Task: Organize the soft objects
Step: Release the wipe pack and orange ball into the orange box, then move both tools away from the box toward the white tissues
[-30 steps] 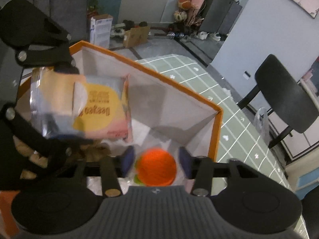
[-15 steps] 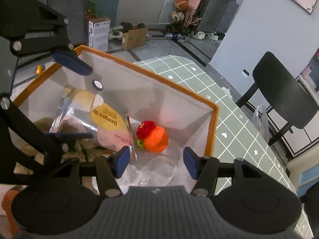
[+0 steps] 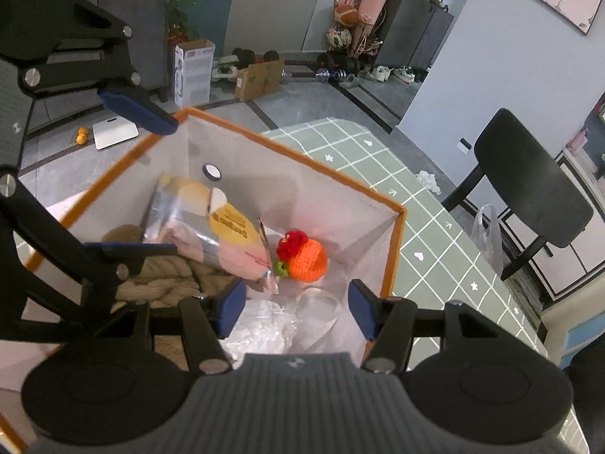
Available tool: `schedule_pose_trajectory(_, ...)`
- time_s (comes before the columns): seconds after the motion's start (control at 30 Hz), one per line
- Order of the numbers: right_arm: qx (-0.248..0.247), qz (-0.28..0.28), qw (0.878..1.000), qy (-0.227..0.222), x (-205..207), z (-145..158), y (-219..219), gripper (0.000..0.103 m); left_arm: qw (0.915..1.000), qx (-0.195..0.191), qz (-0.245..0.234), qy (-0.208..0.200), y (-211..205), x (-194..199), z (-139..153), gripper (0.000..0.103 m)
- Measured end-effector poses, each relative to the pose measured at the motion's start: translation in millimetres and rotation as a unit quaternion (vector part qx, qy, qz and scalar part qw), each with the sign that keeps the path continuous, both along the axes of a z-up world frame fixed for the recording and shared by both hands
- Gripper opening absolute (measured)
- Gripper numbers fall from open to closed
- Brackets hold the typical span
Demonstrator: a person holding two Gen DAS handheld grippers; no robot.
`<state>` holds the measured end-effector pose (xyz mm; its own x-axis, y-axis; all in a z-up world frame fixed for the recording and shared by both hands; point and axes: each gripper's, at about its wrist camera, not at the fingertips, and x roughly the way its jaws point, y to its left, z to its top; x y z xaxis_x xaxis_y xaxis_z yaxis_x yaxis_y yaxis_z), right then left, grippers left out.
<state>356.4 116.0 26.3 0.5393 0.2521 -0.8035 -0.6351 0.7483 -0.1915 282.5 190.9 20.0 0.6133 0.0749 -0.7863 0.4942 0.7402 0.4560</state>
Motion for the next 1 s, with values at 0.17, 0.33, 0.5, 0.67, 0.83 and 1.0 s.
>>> schedule_pose_trajectory(0.17, 0.005, 0.001, 1.0, -0.014, -16, 24, -4, 0.06, 0.9999, 0.003, -0.002, -0.012, -3, -13, 15, 0.082)
schedule_pose_trajectory(0.33, 0.005, 0.001, 1.0, -0.03, -32, 48, -8, 0.06, 0.9996, 0.005, -0.005, -0.029, -6, -28, 36, 0.082)
schedule_pose_trajectory(0.5, 0.008, 0.001, 0.999, -0.046, -51, 75, -13, 0.06, 0.9987, 0.003, -0.008, -0.051, -10, -45, 61, 0.082)
schedule_pose_trajectory(0.67, 0.033, 0.003, 0.997, -0.065, -78, 108, -20, 0.061, 0.9978, -0.018, -0.007, -0.064, -9, -62, 82, 0.083)
schedule_pose_trajectory(0.83, 0.048, 0.016, 0.995, -0.082, -111, 135, -23, 0.061, 0.9966, -0.029, -0.015, -0.075, -14, -86, 92, 0.083)
schedule_pose_trajectory(1.0, 0.066, 0.026, 0.994, -0.087, -150, 148, -31, 0.062, 0.9941, -0.049, -0.039, -0.088, -25, -121, 95, 0.084)
